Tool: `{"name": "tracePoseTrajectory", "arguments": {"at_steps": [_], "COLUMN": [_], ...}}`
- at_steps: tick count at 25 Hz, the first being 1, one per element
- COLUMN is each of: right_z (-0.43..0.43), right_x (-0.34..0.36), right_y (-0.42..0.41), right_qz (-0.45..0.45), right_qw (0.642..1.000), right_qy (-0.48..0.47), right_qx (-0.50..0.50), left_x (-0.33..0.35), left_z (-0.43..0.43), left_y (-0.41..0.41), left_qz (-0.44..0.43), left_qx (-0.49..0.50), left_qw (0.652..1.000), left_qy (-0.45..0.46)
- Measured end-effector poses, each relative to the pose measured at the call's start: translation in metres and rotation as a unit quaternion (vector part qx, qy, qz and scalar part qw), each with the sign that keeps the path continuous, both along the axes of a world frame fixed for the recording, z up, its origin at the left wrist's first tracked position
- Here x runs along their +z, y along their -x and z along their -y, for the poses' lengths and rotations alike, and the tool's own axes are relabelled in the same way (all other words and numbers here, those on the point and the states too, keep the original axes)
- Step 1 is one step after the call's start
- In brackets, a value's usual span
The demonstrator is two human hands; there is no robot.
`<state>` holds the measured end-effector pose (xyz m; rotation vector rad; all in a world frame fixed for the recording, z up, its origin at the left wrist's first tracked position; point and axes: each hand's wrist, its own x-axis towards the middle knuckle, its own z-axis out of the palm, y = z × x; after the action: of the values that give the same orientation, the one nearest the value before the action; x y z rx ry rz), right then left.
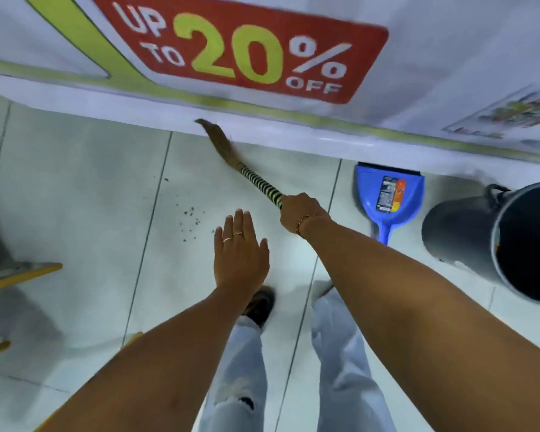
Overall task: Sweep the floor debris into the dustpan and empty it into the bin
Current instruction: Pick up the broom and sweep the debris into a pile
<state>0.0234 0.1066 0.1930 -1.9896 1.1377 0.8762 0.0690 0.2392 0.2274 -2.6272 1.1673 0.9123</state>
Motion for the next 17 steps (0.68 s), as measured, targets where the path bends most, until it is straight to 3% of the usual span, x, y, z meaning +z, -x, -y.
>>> {"name": "tracePoseTrajectory", "arguments": {"at_steps": [6,13,17], "right_z": [-0.093,-0.181,-0.227], "right_x": [0.0,0.017,0.029], "right_y": [-0.023,-0.002,0.035], "right_qz": [-0.033,-0.017,0.028], "right_qw": [0.998,0.997,0.998], "right_qy": [0.005,0.01,0.047], "right_qx": [0.062,0.078,0.019], "left_x": [-0.015,0.001,0.009], "left_z": [-0.075,-0.121,-0.156], "left_y": [-0.041,-0.057,-0.044], "left_qz": [-0.02,-0.003,-0.013], "left_qx": [-0.042,-0.049,-0.07], "left_qw": [0.997,0.999,0.997], "left_qy": [-0.064,0.007,0.031]}}
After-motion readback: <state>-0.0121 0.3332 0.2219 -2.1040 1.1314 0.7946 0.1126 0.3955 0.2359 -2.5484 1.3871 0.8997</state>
